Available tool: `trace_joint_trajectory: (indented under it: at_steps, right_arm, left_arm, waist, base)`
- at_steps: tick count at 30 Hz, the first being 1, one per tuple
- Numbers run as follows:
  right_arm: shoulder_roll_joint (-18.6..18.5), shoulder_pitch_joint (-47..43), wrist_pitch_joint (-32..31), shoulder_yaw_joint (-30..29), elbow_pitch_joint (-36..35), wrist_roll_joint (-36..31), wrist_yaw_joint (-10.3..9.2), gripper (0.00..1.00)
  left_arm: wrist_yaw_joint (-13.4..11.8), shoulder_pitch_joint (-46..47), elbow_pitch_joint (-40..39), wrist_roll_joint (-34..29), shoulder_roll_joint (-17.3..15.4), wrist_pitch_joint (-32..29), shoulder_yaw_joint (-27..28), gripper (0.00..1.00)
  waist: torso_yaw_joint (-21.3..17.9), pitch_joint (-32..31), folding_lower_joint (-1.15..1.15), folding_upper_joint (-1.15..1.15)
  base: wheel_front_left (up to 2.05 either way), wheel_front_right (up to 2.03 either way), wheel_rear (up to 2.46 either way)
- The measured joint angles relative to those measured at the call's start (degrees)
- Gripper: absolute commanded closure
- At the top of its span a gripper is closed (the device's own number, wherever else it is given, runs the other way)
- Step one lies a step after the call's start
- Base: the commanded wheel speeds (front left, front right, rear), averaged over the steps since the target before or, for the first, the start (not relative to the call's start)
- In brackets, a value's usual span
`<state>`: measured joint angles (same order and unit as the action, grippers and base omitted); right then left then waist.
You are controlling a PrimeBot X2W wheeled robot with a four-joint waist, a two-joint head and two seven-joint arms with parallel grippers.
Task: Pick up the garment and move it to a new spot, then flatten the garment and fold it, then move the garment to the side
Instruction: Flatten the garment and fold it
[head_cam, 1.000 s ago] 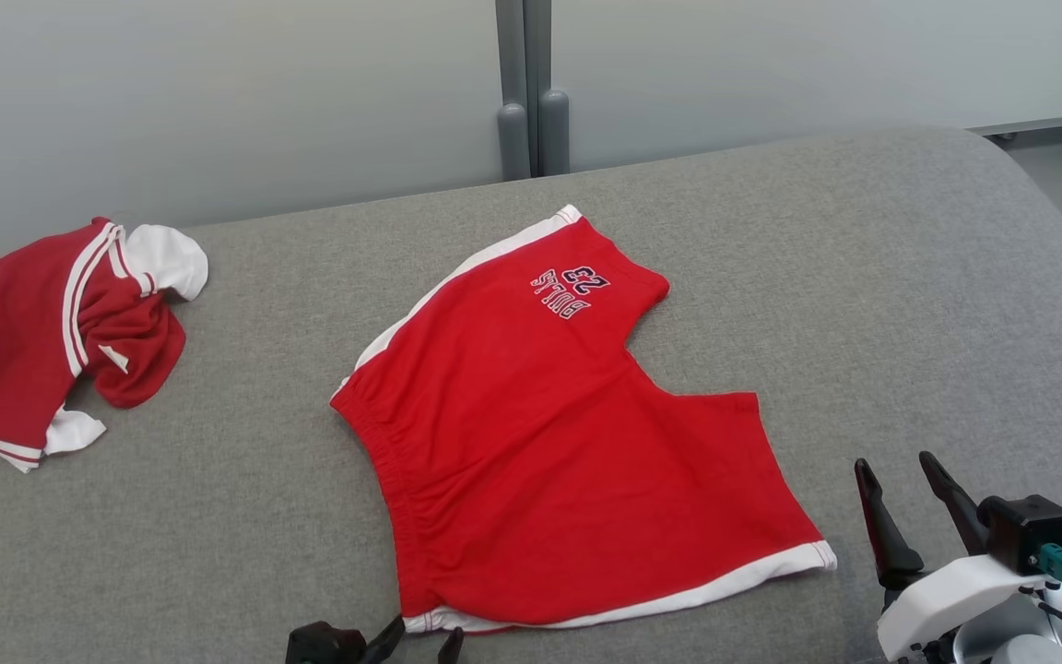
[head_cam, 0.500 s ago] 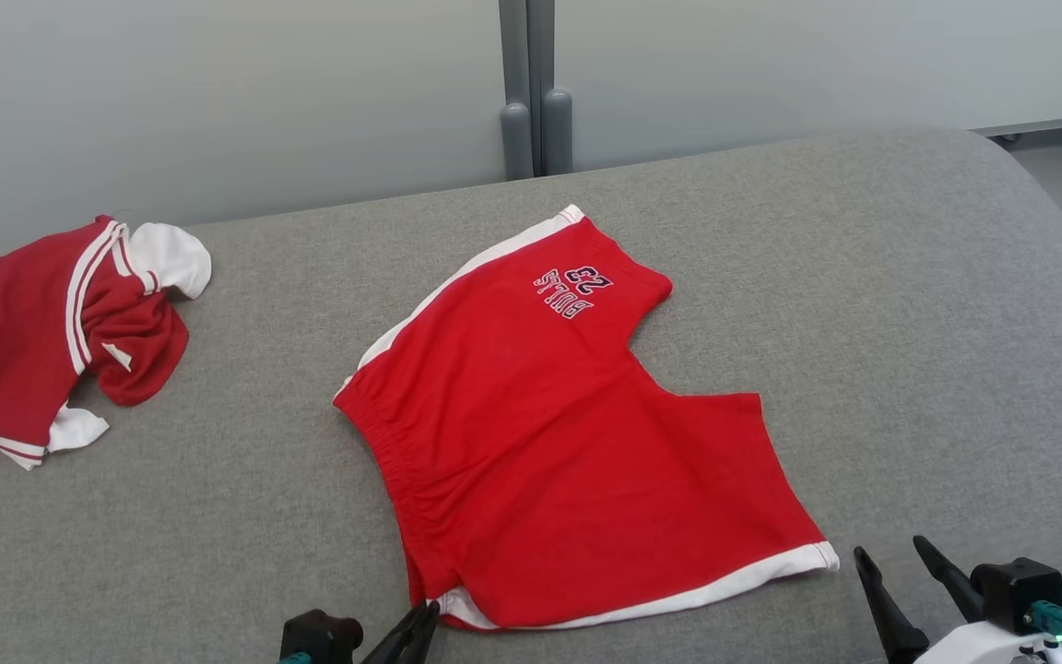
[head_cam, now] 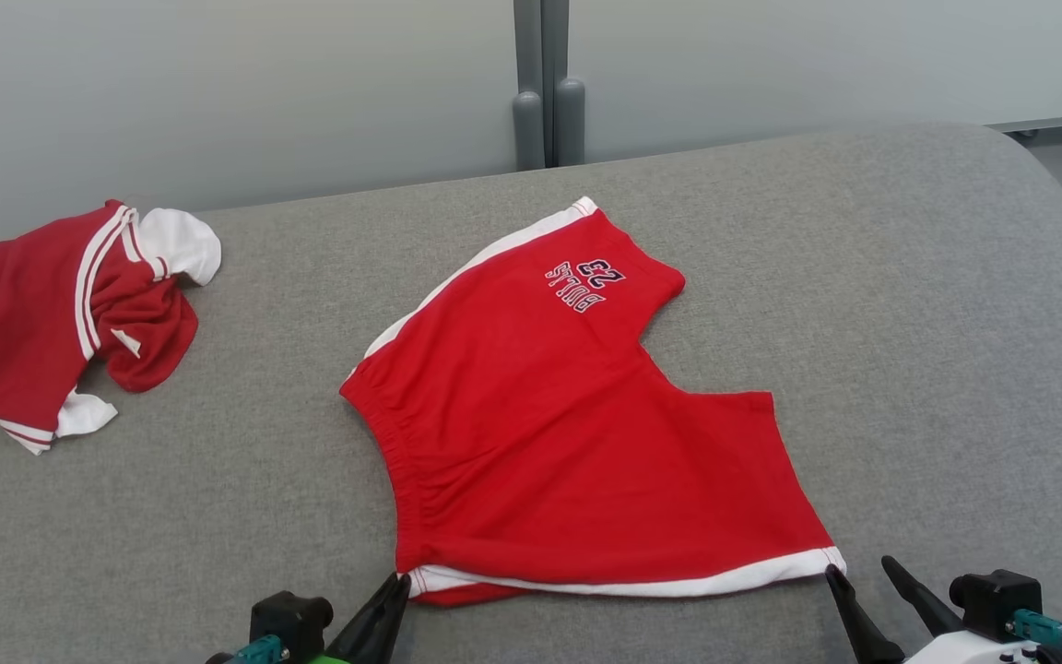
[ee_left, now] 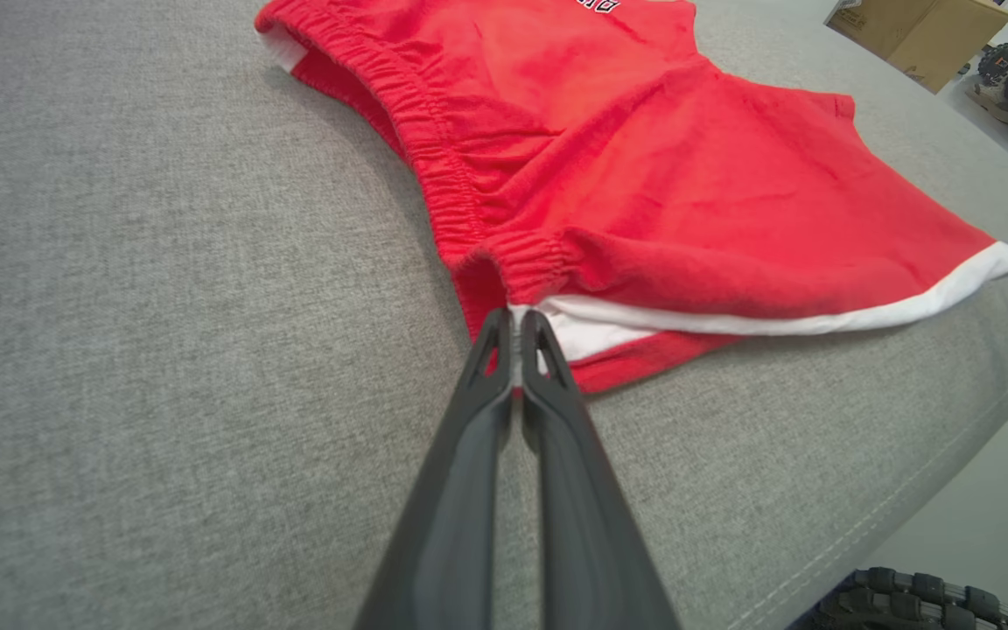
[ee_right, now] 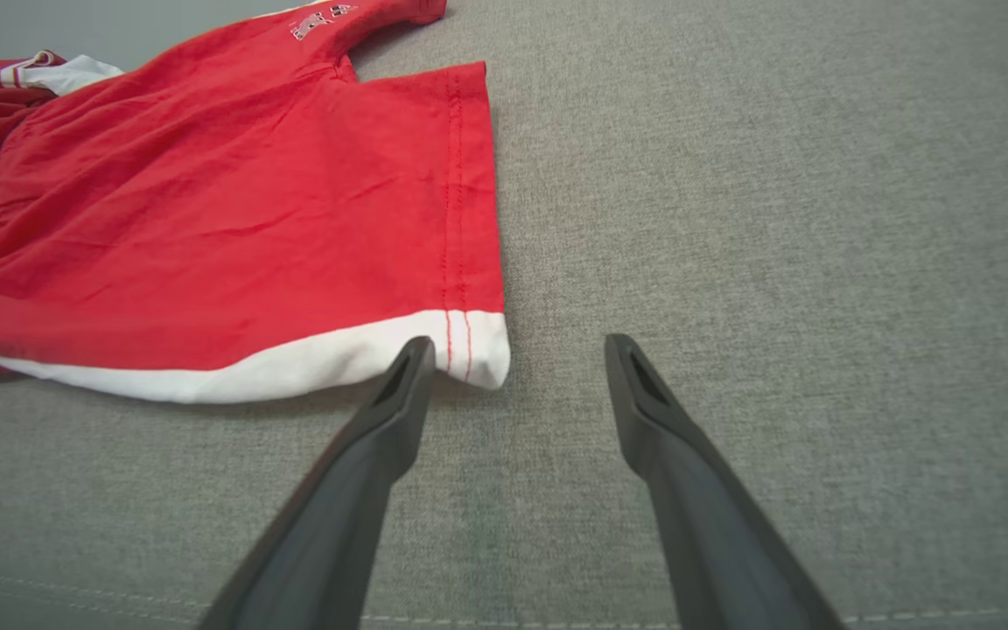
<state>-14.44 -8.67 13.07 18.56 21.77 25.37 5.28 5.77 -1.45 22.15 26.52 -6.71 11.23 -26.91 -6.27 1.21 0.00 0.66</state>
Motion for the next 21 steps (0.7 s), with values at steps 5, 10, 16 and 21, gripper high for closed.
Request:
trace_joint_trajectory:
  at_steps: [5,10,16,21]
  right_arm:
    - [-0.13,0.99,-0.01,0.79,0.89,-0.03,0.34,0.02]
    - [-0.12,2.42,-0.31,2.79,1.6,-0.11,1.04,0.09]
    - [-0.65,2.44,-1.1,5.83,2.82,-0.93,1.27,0.2]
    - [-1.68,2.72,-1.09,7.93,3.15,-2.31,1.29,0.22]
  left_arm:
    - [-0.47,0.68,0.83,0.01,0.0,0.67,0.96,1.0]
    - [-0.81,0.88,1.56,0.02,0.0,0.93,1.35,1.0]
    - [-0.76,0.94,2.09,0.03,0.1,1.24,1.05,1.0]
    - [-0.74,1.2,2.7,0.45,0.15,1.43,1.04,1.0]
  waist:
    - [0.94,0.55,0.0,0.0]
    - [1.46,0.92,0.0,0.0]
    - [1.69,1.05,0.0,0.0]
    - [1.7,1.21,0.0,0.0]
  base:
    - [0.0,0.0,0.0]
    - [0.0,0.0,0.0]
    - [0.0,0.0,0.0]
    - [0.0,0.0,0.0]
